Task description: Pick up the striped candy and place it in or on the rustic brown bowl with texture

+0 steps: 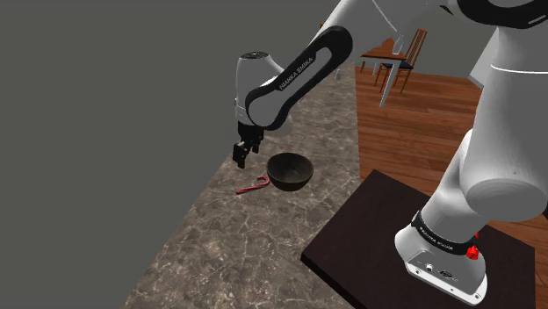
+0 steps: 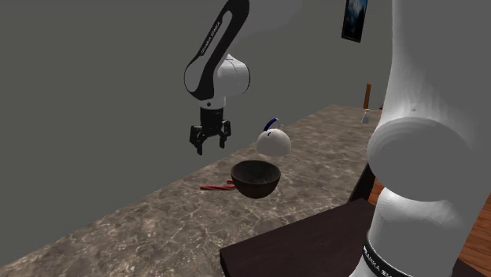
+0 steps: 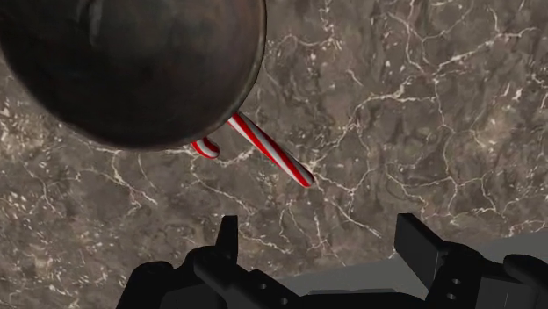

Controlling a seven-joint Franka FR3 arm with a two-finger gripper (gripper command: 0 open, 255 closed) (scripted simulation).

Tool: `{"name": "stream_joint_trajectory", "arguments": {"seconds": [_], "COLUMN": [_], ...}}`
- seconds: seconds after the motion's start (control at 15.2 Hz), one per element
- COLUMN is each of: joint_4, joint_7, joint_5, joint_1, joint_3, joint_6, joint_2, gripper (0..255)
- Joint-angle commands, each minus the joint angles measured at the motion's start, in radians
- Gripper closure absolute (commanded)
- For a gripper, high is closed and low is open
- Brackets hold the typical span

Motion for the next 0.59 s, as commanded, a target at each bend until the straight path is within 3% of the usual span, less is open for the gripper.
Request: {"name": "stream_joint_trajectory", "arguments": {"seconds": [0.0, 0.53], "joint_4": [0.045, 0.054], "joint_7": [-0.002, 0.011], "joint_5": [-0.004, -0.024], "joint_1": [0.008, 0.018], "joint_3": [0.005, -0.005], "joint_6": [0.02, 0.099], "joint_2": [0.055, 0.143], "gripper": [0, 0]}}
